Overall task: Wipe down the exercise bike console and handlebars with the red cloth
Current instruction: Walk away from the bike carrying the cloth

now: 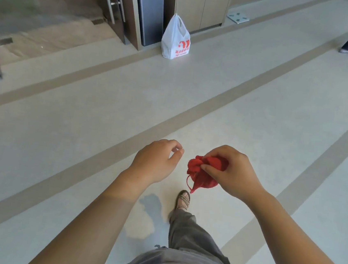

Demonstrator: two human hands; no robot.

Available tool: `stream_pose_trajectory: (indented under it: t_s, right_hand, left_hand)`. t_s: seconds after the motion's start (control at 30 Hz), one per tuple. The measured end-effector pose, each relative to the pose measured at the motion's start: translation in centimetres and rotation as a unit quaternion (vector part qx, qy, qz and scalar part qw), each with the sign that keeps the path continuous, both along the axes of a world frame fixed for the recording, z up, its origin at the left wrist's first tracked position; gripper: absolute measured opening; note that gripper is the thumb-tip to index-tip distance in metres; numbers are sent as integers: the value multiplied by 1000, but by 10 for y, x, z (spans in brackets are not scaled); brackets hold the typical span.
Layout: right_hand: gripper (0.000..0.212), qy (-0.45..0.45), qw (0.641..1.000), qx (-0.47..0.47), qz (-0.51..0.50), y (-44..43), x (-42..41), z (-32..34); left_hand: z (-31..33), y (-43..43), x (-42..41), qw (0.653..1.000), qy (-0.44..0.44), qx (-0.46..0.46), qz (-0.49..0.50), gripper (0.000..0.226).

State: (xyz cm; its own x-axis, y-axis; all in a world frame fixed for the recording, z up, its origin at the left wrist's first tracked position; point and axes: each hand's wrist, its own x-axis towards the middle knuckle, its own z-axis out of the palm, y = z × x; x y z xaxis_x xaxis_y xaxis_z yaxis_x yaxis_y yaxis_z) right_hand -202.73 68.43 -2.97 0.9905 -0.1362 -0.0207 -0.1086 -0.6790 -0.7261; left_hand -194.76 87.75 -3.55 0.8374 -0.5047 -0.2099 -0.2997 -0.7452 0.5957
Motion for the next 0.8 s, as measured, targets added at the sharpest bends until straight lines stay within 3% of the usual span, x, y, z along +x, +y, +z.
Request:
stream_pose_trajectory:
  t_s: [0.43,0.8]
  right_hand:
    - [12,-24,999,47,2,-125,266,12]
    - [14,-36,999,8,37,-181,500,0]
  left_hand:
    - [13,-129,253,1000,-3,1,9,30]
    - [5,-180,478,999,-14,-25,39,27]
